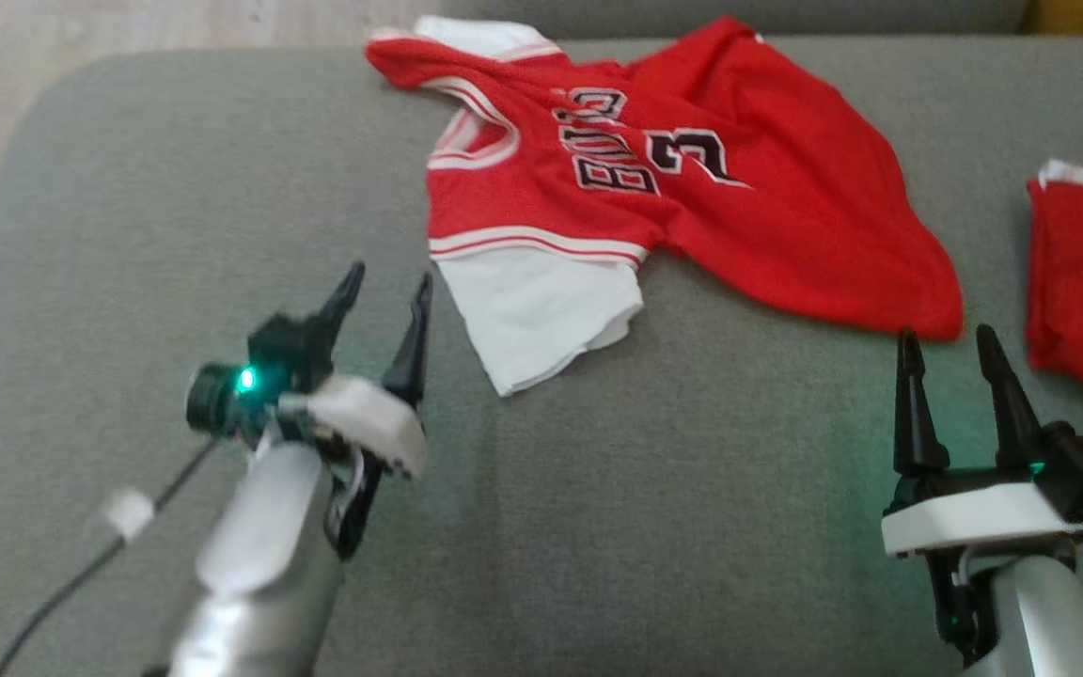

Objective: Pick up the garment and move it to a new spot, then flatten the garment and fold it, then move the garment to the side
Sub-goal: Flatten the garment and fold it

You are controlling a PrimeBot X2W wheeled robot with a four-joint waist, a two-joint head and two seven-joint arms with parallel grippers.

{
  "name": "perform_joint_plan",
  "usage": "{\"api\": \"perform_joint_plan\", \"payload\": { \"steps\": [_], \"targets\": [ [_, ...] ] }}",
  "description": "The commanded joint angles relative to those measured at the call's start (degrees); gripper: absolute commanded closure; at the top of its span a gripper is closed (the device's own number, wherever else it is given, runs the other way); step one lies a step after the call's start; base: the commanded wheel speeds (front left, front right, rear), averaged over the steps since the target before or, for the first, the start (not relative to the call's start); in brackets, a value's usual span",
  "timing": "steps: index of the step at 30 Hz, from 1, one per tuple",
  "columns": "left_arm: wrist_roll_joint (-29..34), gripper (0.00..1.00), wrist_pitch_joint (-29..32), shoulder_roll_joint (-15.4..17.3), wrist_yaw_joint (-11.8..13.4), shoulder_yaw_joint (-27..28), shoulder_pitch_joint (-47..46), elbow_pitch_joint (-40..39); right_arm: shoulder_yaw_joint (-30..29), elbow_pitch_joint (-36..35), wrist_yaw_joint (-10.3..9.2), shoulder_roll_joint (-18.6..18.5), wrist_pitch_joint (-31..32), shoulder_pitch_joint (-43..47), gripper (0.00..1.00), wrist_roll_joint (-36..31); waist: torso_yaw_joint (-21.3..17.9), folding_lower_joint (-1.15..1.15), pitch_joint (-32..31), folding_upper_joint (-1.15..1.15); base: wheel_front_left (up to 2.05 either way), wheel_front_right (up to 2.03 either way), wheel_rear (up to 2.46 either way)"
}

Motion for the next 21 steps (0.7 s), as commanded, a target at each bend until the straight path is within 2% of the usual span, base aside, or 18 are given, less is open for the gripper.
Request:
{"api": "perform_joint_plan", "payload": {
  "steps": [1, 8, 17, 18, 19, 20, 21],
  "targets": [
    [-0.4, 0.00, 2.0, 0.7, -0.3, 1.2, -4.9, 1.5, 1.3, -2.1, 0.39, -0.3, -0.6, -2.1, 0.00, -0.1, -2.6, -0.01, 3.1, 0.00, 0.00, 0.00, 0.00],
    [-2.6, 0.00, 8.6, 1.0, -1.1, 0.7, -14.6, 12.8, 4.0, -3.0, 0.39, -0.3, -0.6, -3.5, 0.00, 1.5, -5.8, -0.01, 7.2, 0.00, 0.00, 0.00, 0.00],
    [-4.1, 0.00, 11.3, 1.1, -1.3, 0.4, -20.1, 22.5, 5.6, -4.3, 0.39, -0.3, -0.6, -4.1, 0.00, 3.0, -7.3, -0.01, 9.2, 0.00, 0.00, 0.00, 0.00],
    [-4.4, 0.15, 11.5, 1.0, -1.4, 0.2, -20.3, 23.2, 5.6, -4.4, 0.39, -0.3, -0.6, -4.1, 0.00, 3.1, -7.3, -0.01, 9.2, 0.00, 0.00, 0.00, 0.00],
    [-4.6, 0.82, 11.4, 1.0, -1.5, -0.1, -20.4, 23.7, 5.6, -4.5, 0.39, -0.3, -0.6, -4.1, 0.00, 3.1, -7.3, -0.01, 9.3, 0.00, 0.00, 0.00, 0.00],
    [-4.6, 0.82, 11.4, 1.0, -1.5, -0.1, -20.4, 23.7, 5.6, -4.5, 0.39, -0.3, -0.6, -4.1, 0.00, 3.1, -7.3, -0.01, 9.3, 0.00, 0.00, 0.00, 0.00],
    [-4.8, 1.00, 11.2, 0.9, -1.6, -0.4, -20.6, 24.1, 5.5, -4.5, 0.39, -0.3, -0.6, -4.1, 0.00, 3.1, -7.3, -0.01, 9.3, 0.00, 0.00, 0.00, 0.00]
  ]
}}
